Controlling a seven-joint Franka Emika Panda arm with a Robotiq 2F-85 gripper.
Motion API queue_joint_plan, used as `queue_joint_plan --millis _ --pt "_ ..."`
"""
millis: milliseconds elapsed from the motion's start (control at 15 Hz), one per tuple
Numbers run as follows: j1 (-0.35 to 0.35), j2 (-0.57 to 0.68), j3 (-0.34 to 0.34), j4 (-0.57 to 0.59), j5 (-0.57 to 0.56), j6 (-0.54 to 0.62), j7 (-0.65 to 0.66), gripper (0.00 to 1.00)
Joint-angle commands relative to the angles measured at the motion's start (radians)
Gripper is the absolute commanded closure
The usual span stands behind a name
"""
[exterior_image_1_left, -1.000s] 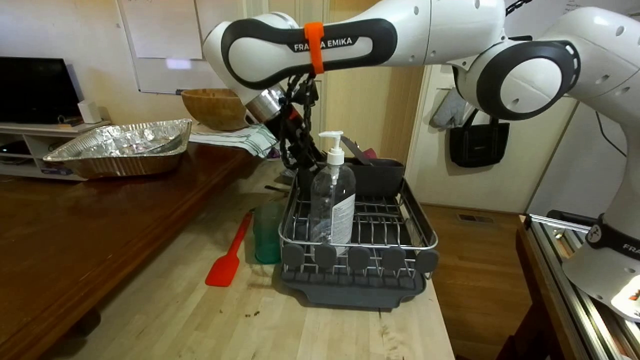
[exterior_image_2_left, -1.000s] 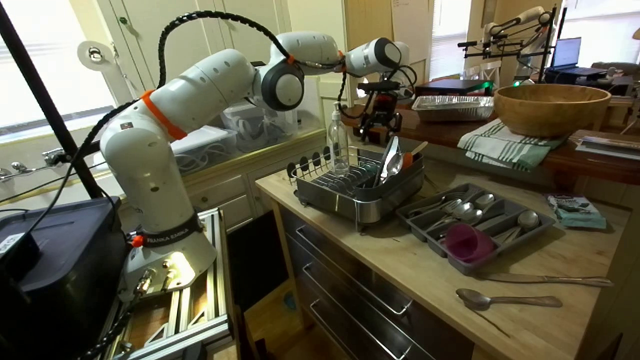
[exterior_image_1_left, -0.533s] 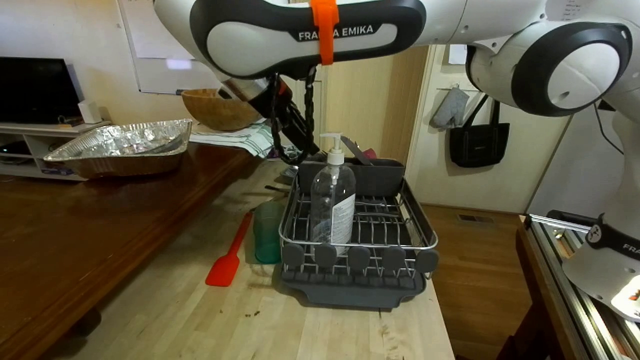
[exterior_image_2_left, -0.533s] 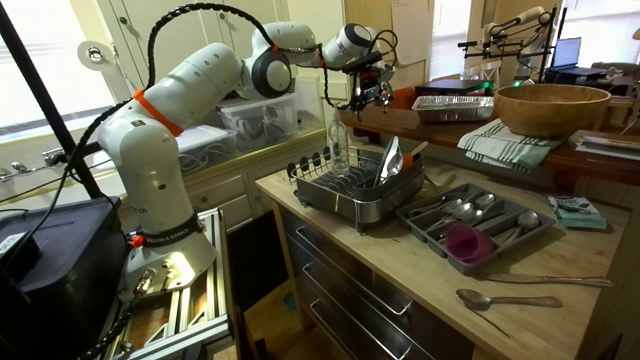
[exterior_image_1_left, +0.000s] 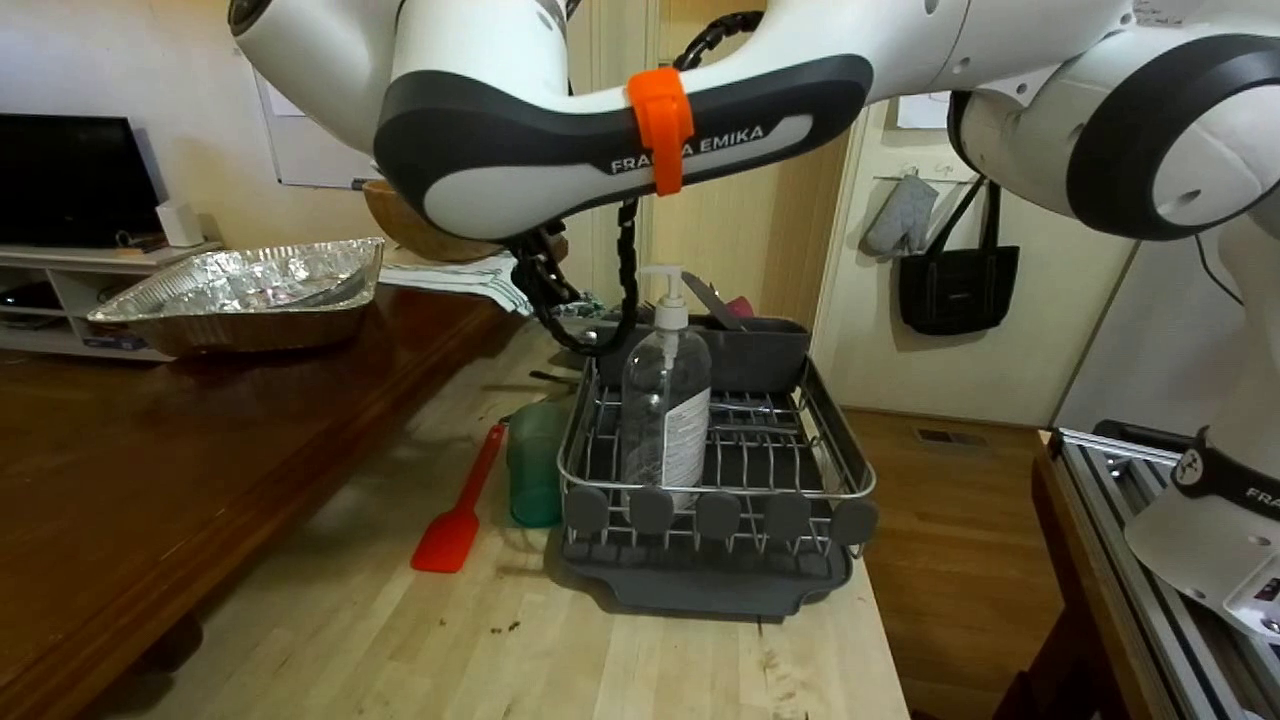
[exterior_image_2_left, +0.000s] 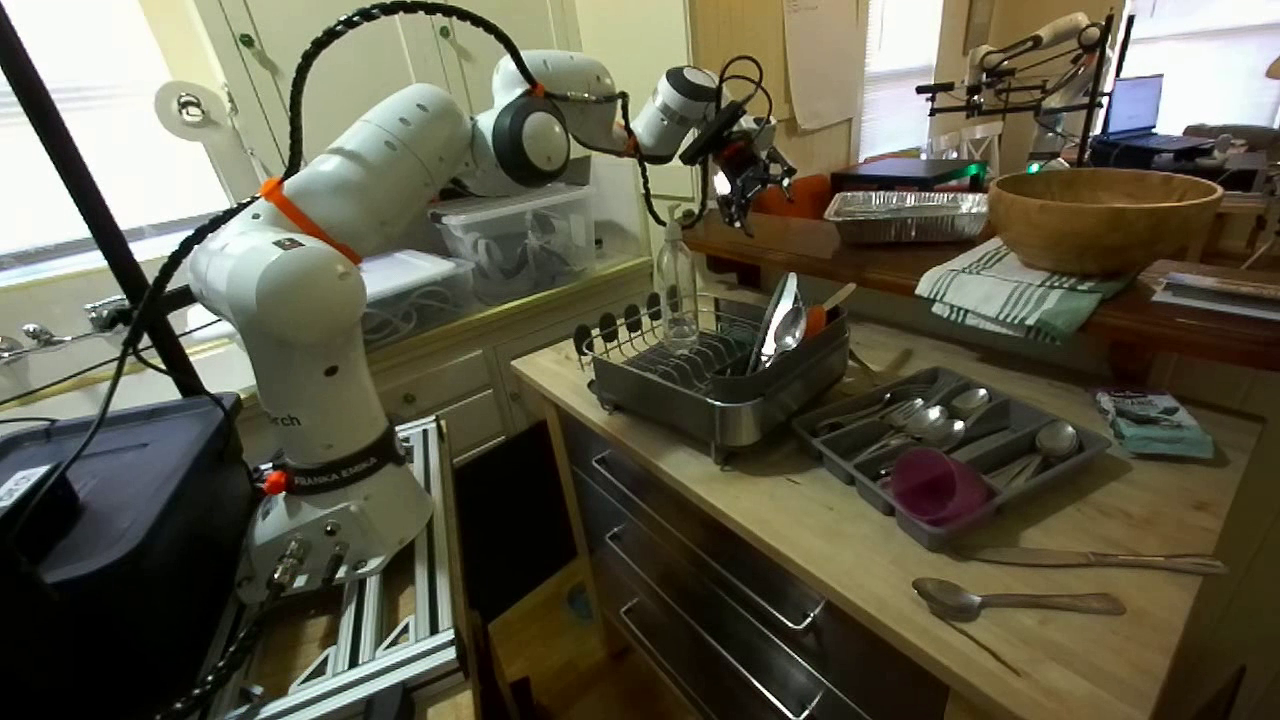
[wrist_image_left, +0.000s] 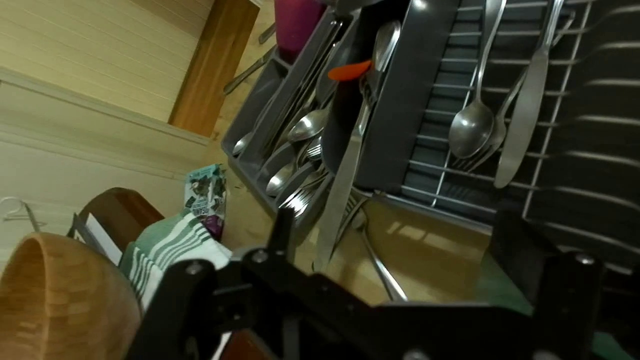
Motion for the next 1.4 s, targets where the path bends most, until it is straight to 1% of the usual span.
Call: queue_joint_plan --millis 0,133,200,333,400,467,533,667,733,867,933,1000,1067,1133,1200,1333 --pt "0.002 -0.093 0.008 -0.158 0.031 0.042 0.248 0.0" --pt "-0.015 -0.14 0.03 -0.23 0.083 0.033 0.361 0.0" --pt "-0.003 -0.051 0.007 -0.097 0.036 0.019 0.252 0.0" --pt "-0.008 -0.083 0.014 -0.145 0.057 0.019 0.315 0.0" --pt "-0.002 -0.046 0.007 -0.088 0.028 0.019 0.248 0.0" --pt "0.006 -0.053 0.002 -0.09 -0.005 0.065 0.221 0.0" --pt "0.018 -0.073 -0.005 -0.116 -0.041 0.095 0.204 0.0" --pt "0.034 -0.151 -0.005 -0.23 -0.105 0.2 0.181 0.0" --pt "0.037 -0.176 -0.002 -0.267 -0.122 0.25 0.2 0.0" --pt "0.055 -0.239 -0.001 -0.373 -0.134 0.307 0.309 0.0" --pt "0.063 -0.26 0.001 -0.405 -0.133 0.32 0.362 0.0" --pt "0.074 -0.281 0.004 -0.443 -0.113 0.295 0.447 0.0" --pt "0.097 -0.304 -0.028 -0.48 -0.069 0.287 0.523 0.0" --pt "0.111 -0.328 -0.033 -0.523 -0.051 0.275 0.594 0.0" --pt "0.131 -0.348 -0.047 -0.565 -0.036 0.275 0.665 0.0" --pt "0.161 -0.396 -0.048 -0.656 -0.035 0.238 0.81 0.0"
